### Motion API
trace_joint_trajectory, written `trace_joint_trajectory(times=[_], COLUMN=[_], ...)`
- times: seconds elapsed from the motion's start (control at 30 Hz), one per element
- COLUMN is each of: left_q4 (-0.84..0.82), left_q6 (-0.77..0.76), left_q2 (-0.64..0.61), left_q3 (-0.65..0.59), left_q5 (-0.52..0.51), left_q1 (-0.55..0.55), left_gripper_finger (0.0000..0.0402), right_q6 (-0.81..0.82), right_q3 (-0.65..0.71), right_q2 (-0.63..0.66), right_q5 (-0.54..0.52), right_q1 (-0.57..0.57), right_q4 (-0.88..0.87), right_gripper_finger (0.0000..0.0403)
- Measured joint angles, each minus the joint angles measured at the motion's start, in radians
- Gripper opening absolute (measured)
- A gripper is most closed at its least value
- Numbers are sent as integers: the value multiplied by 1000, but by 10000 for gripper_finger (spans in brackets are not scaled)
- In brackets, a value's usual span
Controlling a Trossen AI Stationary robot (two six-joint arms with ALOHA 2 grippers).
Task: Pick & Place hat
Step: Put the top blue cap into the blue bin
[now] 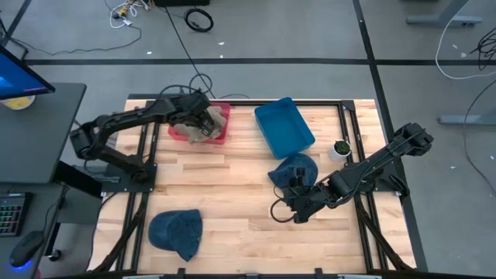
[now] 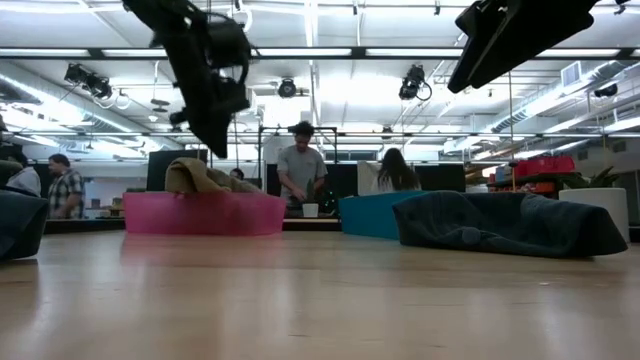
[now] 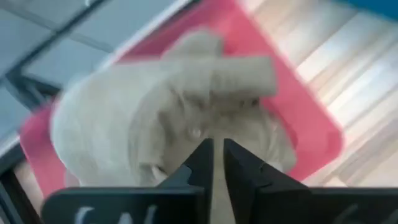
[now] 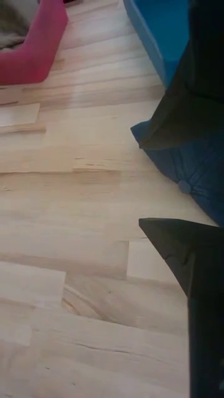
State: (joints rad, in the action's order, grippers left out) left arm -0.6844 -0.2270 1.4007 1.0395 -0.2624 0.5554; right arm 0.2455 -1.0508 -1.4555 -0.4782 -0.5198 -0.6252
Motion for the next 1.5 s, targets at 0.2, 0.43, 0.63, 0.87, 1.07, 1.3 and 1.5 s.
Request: trace_joint_trajectory(times=[0.2,0.43,0.63,0.87,1.07,1.3,1.5], left_q4=[16,78,102,317,732,1292,1427], left_q6=[179,248,287,341,312,207,185], left_q2=[-104,-210,-314,-381,-397,-379,-379], left_q3=[0,0,1,-165,-439,-683,-739], left_q5=[-3,-2,-3,-2,8,164,164], left_q1=[-65,-205,-306,-391,-415,-416,-416], left_gripper_finger=[93,107,102,101,101,101,101], right_q6=[1,1,26,-33,-65,-94,-142], right_q3=[0,-25,-83,109,365,549,576], right_q2=[0,40,188,435,558,565,565], right_q5=[0,1,-42,-111,47,238,416], right_q1=[0,16,46,59,125,254,353], right_q4=[-21,-80,-222,-25,290,482,526], right_gripper_finger=[194,194,194,194,194,194,194])
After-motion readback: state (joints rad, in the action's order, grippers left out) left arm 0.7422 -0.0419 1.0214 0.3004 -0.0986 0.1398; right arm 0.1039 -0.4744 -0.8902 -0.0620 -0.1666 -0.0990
